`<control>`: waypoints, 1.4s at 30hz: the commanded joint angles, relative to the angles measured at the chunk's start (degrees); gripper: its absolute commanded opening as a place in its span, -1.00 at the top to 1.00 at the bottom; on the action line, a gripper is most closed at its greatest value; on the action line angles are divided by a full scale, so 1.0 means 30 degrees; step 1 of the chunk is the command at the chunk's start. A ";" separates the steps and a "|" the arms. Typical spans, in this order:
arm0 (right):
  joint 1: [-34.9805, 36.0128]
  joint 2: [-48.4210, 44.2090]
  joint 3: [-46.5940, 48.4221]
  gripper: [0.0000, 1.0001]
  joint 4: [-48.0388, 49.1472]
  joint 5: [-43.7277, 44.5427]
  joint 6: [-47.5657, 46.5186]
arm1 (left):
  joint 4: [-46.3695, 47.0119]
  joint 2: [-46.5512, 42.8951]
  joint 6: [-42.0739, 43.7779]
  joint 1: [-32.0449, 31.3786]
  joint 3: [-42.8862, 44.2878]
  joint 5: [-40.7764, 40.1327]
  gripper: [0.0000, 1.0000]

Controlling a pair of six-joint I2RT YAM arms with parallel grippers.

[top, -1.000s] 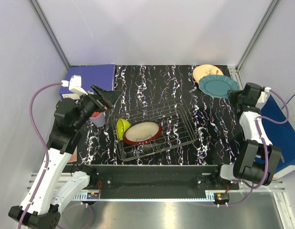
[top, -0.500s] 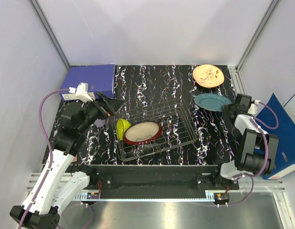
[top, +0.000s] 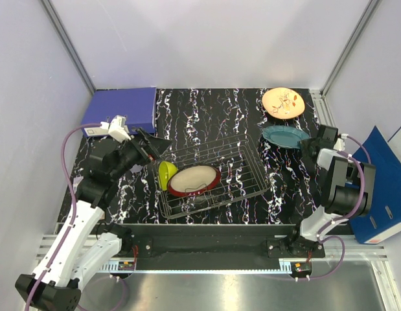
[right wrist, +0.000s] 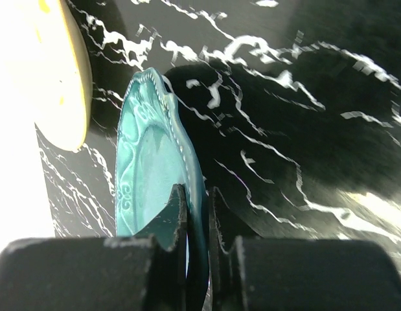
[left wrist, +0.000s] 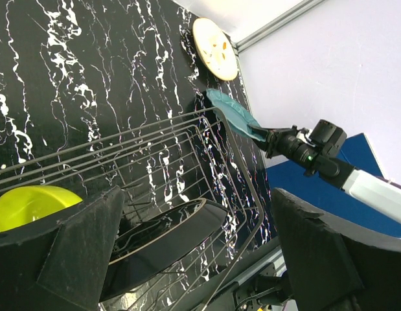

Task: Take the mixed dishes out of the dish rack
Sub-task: Place the plate at the center of the board.

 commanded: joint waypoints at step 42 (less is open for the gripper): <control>0.0875 -0.4930 0.0080 -0.90 -0.2656 -0.0721 0.0549 | 0.0629 0.0276 -0.0041 -0.0094 -0.0670 0.1744 -0.98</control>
